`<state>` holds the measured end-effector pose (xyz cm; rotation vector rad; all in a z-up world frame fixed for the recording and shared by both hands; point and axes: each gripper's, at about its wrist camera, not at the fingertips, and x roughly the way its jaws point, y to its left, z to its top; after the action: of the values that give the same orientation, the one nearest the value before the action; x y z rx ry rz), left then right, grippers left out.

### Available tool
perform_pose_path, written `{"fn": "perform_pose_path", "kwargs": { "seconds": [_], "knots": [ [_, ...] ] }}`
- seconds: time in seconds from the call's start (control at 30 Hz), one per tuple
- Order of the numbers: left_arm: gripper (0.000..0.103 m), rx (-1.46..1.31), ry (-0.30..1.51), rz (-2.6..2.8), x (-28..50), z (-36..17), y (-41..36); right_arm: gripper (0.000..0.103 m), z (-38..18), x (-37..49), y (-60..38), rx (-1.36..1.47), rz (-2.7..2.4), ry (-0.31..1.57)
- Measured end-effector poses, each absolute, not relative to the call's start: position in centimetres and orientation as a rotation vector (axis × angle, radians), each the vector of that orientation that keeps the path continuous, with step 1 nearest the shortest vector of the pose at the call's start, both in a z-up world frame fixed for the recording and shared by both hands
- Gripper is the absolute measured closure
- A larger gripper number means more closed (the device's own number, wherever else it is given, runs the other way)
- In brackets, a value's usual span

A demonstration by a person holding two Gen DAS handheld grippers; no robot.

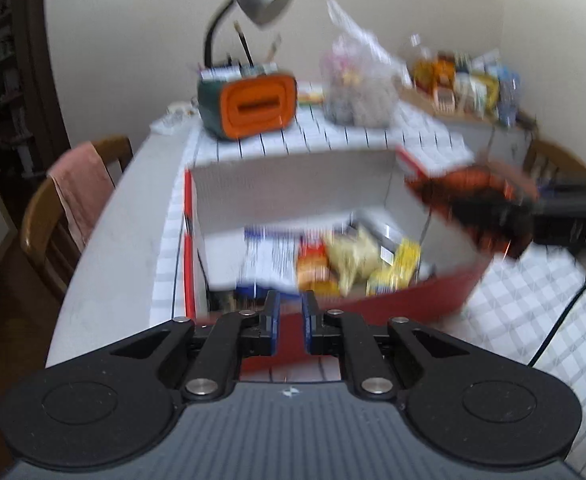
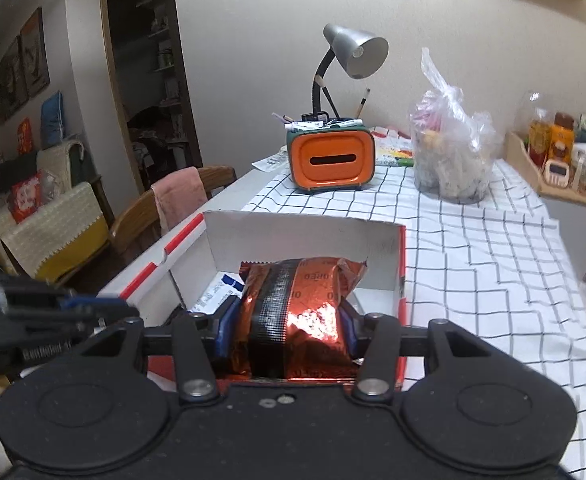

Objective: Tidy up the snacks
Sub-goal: 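Grasp the blue candy with the left gripper while the right carries the foil bag toward the box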

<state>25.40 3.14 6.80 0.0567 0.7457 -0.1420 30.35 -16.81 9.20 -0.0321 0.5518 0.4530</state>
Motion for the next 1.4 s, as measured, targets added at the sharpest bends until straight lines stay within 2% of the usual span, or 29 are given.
{"fn": "perform_pose_path", "kwargs": {
  "seconds": [0.3,0.37,0.43,0.5,0.57,0.73,0.87,1.03,1.07,1.4],
  "knots": [
    [0.091,0.047,0.909,-0.173,25.4,2.1,2.2,0.054,7.6,28.3,-18.2,0.059,0.561,0.558],
    [0.084,0.020,0.943,-0.175,25.8,1.3,2.1,0.054,7.2,28.2,-18.2,0.075,0.572,0.560],
    [0.066,0.001,0.953,-0.166,26.1,0.7,2.1,0.054,6.9,28.3,-18.3,0.081,0.576,0.567],
    [0.055,-0.018,0.962,-0.161,26.4,0.2,2.1,0.054,6.5,28.4,-18.4,0.087,0.576,0.576],
    [0.051,-0.041,0.983,-0.151,26.9,-0.4,2.2,0.054,6.2,28.6,-18.7,0.094,0.572,0.584],
    [0.052,-0.062,1.024,-0.135,27.6,-1.8,2.3,0.054,5.6,28.7,-19.1,0.105,0.576,0.594],
    [0.059,-0.021,1.005,-0.117,27.3,-2.1,1.9,0.054,5.5,28.6,-19.2,0.103,0.582,0.591],
    [0.089,0.020,0.975,-0.093,26.7,-2.2,1.5,0.054,5.4,28.8,-19.2,0.100,0.583,0.589],
    [0.091,0.023,0.971,-0.093,26.7,-2.2,1.5,0.054,5.4,28.8,-19.2,0.099,0.583,0.589],
    [0.092,-0.024,0.914,-0.134,24.9,-0.5,1.8,0.054,5.7,28.7,-19.1,0.091,0.566,0.584]
  ]
}}
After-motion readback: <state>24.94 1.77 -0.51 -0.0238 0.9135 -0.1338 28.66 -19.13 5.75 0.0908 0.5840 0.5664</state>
